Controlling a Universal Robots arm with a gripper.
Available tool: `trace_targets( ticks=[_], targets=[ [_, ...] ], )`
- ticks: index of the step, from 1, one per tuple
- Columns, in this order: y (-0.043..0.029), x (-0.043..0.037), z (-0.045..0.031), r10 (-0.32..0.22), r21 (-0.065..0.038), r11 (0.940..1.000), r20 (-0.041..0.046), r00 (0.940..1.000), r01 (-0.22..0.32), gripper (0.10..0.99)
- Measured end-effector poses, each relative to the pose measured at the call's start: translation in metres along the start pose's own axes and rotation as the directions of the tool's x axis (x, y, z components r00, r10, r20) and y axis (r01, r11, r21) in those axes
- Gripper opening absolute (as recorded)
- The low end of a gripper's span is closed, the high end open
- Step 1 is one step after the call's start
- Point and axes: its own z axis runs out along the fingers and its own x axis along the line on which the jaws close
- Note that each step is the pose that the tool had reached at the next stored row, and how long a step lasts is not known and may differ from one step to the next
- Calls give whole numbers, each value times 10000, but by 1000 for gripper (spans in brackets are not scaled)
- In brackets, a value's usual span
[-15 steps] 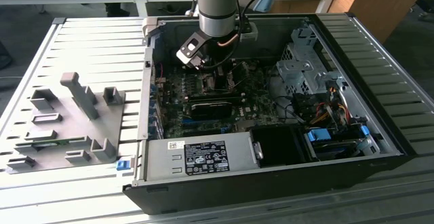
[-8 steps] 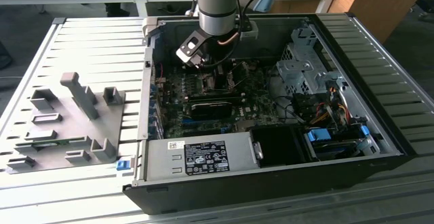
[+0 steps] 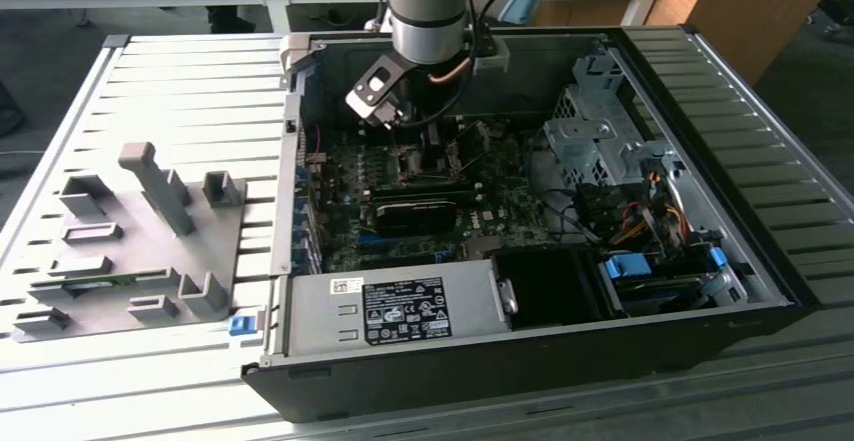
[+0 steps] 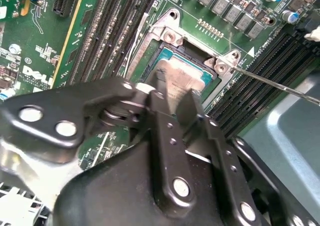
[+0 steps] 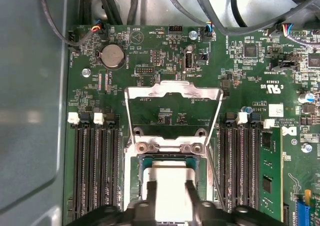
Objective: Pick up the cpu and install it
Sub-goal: 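Place the cpu into insertion slot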
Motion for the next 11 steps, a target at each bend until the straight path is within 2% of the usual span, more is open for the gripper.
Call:
trace_targets(
  ticks=[3,4,6,11],
  targets=[
    [0,0,-5,2,4,10000,0,10000,-2,227],
    [0,-1,-9,4,6,10000,2,10000,-4,227],
    [1,0,-17,4,7,10000,1,10000,-4,114],
    [1,0,-29,5,8,10000,2,10000,-5,106]
  ],
)
